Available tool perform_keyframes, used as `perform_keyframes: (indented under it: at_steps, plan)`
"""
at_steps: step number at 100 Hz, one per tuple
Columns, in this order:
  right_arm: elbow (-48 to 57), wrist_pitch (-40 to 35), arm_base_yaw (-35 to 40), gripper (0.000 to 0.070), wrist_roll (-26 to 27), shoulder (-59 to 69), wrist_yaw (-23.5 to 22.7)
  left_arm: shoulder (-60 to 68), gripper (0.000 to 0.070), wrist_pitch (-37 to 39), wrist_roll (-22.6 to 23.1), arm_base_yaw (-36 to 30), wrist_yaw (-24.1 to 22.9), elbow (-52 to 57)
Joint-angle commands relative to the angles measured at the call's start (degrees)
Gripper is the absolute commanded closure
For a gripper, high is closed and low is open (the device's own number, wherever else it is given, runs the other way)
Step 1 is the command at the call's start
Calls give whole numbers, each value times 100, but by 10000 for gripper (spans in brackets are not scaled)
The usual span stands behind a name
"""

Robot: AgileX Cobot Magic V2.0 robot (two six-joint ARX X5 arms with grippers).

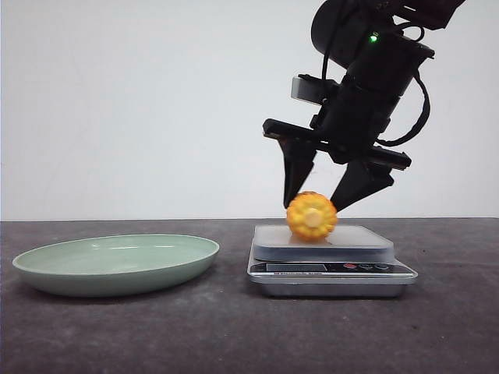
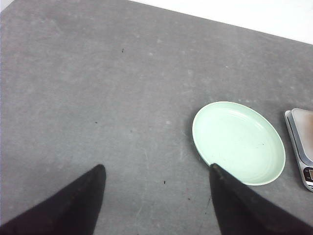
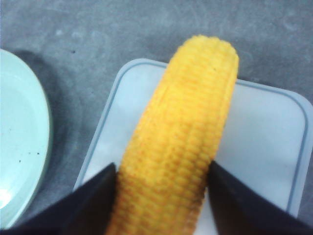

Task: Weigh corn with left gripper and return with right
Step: 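Lower the right gripper onto the corn on the scale and close it, then lift the corn with the right gripper and carry it to the plate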

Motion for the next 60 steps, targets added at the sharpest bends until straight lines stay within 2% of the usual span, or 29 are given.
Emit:
perform_keyframes:
  at_steps: [1, 8, 36, 60]
  plan:
    - [103, -74, 35, 546, 66, 109, 28, -15, 307, 63, -2, -24, 17, 59]
    - [103, -79, 35, 700, 61, 109, 55, -15, 307, 63, 0, -24, -4, 59]
    - [109, -61, 37, 700, 9, -227, 140, -15, 307, 66, 13, -24, 2, 59]
    - [385, -94, 363, 700, -109, -966, -203, -15, 307, 114, 15, -24, -4, 59]
